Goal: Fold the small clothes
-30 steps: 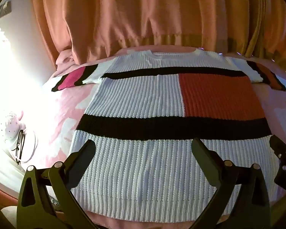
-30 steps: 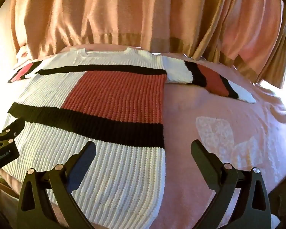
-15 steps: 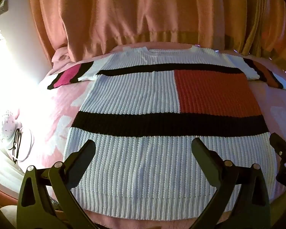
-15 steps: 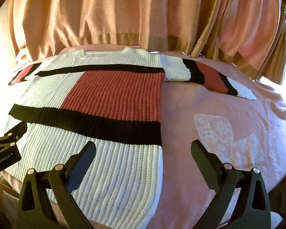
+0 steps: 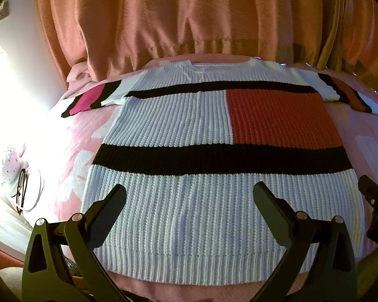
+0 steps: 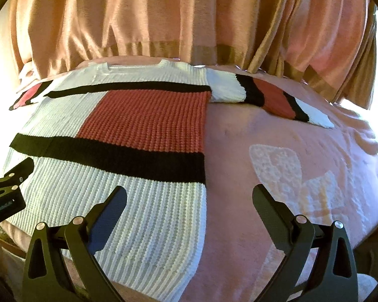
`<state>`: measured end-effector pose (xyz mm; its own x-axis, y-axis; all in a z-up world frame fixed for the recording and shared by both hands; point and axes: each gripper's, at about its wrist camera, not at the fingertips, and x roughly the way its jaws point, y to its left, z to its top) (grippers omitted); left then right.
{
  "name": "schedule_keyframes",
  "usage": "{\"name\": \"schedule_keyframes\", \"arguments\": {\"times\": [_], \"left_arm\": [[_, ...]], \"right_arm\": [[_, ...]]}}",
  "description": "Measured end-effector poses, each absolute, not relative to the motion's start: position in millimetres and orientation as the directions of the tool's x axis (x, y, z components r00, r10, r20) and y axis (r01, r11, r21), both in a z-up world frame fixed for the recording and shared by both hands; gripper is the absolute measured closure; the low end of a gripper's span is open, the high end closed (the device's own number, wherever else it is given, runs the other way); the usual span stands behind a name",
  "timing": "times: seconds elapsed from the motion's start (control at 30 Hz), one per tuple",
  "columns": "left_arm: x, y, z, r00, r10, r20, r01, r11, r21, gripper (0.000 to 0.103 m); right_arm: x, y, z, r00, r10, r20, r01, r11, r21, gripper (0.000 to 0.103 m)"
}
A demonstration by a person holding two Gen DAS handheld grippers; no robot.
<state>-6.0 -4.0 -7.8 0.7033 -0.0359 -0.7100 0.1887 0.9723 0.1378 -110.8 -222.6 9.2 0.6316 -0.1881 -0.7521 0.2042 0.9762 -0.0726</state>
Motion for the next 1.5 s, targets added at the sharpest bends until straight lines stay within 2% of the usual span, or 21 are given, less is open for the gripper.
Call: {"name": "schedule_keyframes", "arguments": {"times": [1.5], "left_arm": [[-10,1,-15,0.695,-0.012,-0.719,0.16,0.977,0.138,0.005]], "right_arm": [[-103,-198,6,0.63,-0.147,-0.762,0.156,0.986,-0.061,0.005]]}}
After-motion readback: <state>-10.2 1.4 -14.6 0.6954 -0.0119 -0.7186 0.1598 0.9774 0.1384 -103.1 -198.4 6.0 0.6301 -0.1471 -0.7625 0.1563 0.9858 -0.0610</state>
